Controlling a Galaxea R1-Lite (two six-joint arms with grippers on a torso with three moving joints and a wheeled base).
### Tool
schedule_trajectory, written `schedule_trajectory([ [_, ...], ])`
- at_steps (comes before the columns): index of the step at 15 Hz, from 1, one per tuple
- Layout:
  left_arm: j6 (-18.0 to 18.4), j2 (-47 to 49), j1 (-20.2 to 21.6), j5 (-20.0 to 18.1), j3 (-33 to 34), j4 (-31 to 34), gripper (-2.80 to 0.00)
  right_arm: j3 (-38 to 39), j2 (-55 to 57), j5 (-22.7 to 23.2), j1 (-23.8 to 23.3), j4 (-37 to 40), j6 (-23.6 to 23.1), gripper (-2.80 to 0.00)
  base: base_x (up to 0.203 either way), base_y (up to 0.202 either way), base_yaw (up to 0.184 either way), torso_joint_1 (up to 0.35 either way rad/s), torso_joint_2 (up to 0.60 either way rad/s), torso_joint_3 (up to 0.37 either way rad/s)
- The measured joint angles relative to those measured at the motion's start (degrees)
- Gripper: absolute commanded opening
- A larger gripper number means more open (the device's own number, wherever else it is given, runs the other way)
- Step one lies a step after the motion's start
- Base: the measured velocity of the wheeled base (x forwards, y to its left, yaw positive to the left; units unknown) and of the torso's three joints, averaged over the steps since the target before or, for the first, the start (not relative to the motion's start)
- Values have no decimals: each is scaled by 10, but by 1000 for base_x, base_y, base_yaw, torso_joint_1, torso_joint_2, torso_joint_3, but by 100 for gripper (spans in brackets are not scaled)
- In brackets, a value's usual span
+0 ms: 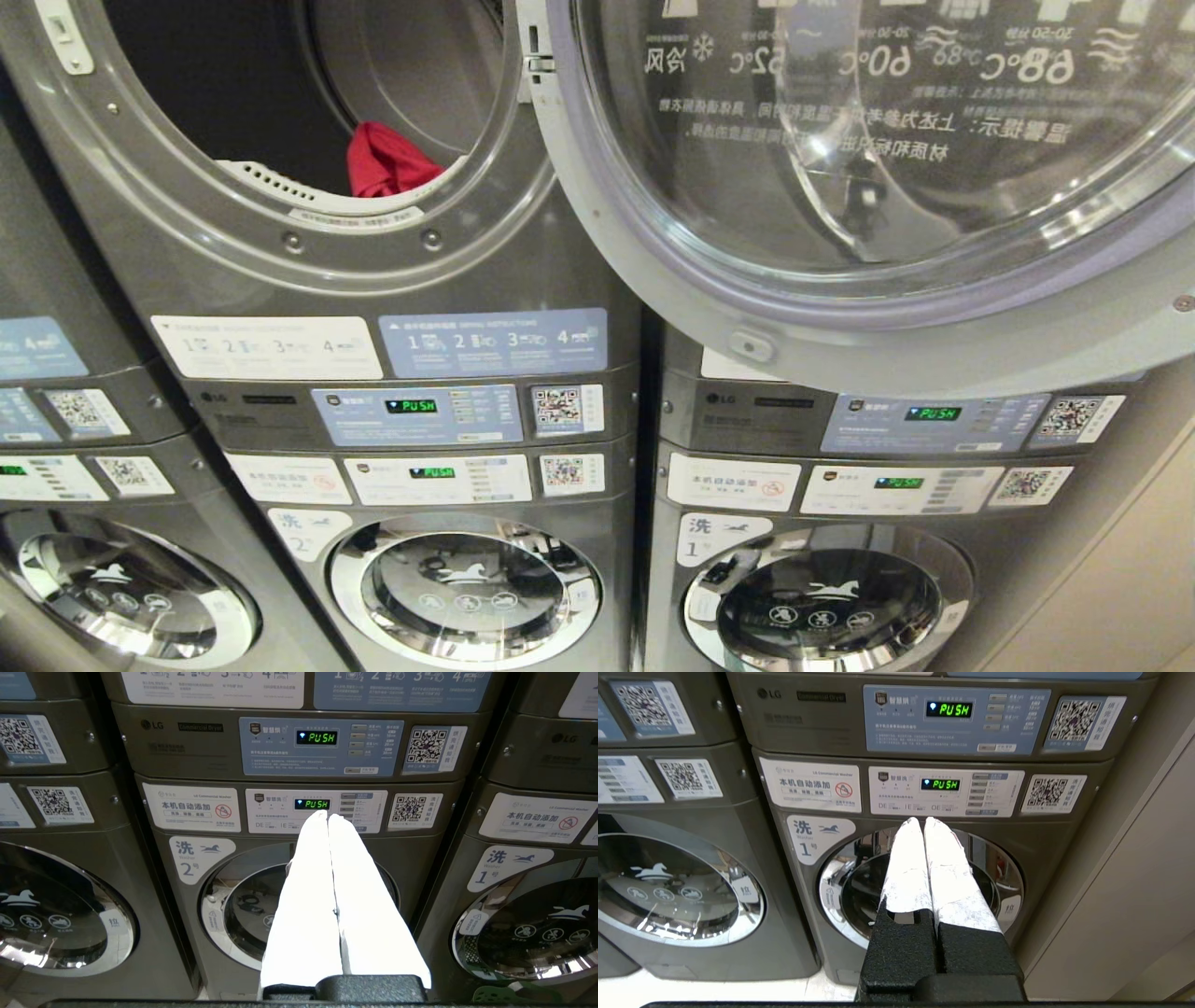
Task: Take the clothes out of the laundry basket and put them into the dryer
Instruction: Close the dryer
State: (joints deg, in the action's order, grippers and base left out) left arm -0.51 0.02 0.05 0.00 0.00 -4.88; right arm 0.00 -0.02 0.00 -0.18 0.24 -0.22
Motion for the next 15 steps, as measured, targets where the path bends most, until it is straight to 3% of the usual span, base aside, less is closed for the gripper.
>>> schedule_trajectory([
  [4, 0, 0, 0, 0, 0, 0, -280, -9, 0, 0, 0, 7, -8, -280, 0, 0, 0, 3, 4, 109],
  [7, 0, 0, 0, 0, 0, 0, -280, -106, 36, -19, -1, 3, -20, -280, 0, 0, 0, 4, 13, 8],
  [11, 0, 0, 0, 0, 0, 0, -280, -292, 225, -117, -2, -26, 60, -280, 0, 0, 0, 0, 0, 0],
  [15, 0, 0, 0, 0, 0, 0, -280, -381, 415, -172, -2, -138, 118, -280, 0, 0, 0, 0, 0, 0],
])
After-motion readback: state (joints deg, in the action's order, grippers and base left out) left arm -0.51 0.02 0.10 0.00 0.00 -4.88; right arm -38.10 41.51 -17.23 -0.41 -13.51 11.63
